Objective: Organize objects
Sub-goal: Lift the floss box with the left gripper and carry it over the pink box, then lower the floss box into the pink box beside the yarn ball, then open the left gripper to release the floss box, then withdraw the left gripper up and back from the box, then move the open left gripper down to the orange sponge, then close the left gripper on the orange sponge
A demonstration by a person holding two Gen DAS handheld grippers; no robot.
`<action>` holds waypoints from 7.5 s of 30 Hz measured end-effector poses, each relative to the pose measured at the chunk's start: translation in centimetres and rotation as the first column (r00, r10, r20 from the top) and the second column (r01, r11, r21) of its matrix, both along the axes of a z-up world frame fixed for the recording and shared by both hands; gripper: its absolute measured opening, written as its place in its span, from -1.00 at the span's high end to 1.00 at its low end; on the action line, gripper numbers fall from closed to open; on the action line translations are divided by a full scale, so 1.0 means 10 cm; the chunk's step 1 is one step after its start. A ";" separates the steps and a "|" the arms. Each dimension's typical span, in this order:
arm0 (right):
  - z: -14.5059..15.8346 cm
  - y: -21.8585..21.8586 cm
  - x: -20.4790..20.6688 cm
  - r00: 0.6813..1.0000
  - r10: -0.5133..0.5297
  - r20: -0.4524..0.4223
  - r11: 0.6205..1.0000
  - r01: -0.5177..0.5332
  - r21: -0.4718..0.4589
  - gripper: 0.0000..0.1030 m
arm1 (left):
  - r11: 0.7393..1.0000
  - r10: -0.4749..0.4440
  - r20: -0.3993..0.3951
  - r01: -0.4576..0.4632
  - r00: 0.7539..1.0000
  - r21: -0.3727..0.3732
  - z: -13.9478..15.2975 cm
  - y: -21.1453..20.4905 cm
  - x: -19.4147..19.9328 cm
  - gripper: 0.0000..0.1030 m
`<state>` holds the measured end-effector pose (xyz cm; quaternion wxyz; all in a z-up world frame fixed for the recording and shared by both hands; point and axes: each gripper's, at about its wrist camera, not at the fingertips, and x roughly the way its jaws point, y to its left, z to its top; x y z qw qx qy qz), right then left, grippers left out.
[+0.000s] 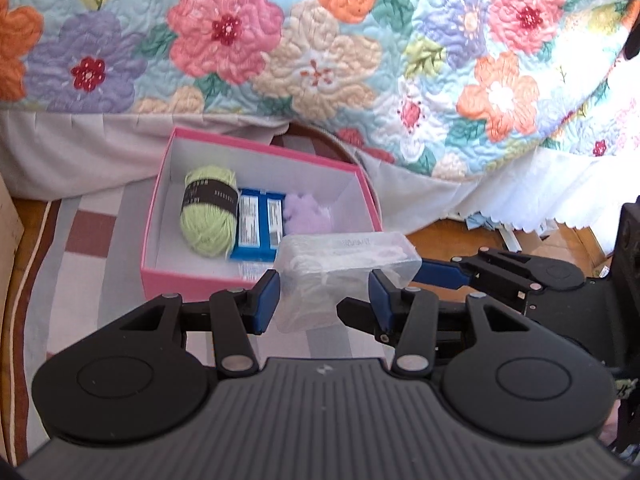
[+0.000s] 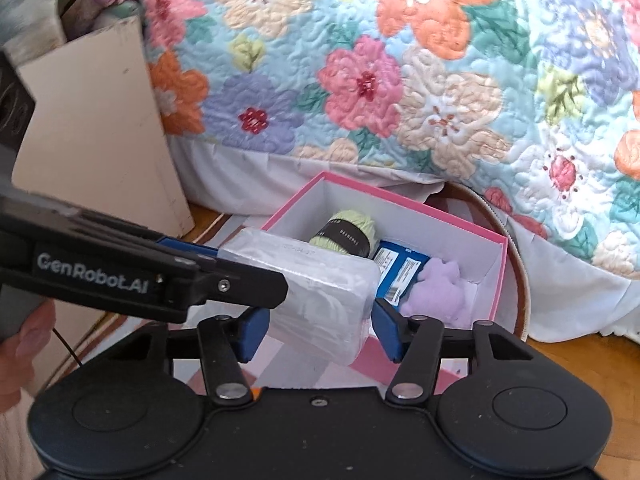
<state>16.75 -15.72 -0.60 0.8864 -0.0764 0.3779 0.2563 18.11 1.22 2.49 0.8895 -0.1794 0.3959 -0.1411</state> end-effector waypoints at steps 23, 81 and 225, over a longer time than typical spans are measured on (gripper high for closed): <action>-0.59 -0.27 1.04 0.975 -0.065 -0.212 0.991 0.089 0.104 0.20 | 0.996 0.069 -0.085 -0.073 0.994 -0.042 -0.78 0.08 0.92 0.14; -0.69 -0.22 0.71 0.994 -0.102 -0.051 0.994 0.103 0.029 0.11 | 0.989 0.065 -0.136 -0.046 0.989 0.142 -0.81 0.10 0.79 0.22; -1.95 0.41 -0.56 0.995 0.094 0.033 0.995 -0.093 -0.042 0.02 | 0.984 0.131 -0.260 -0.158 0.957 -0.084 -1.89 0.30 -0.35 0.30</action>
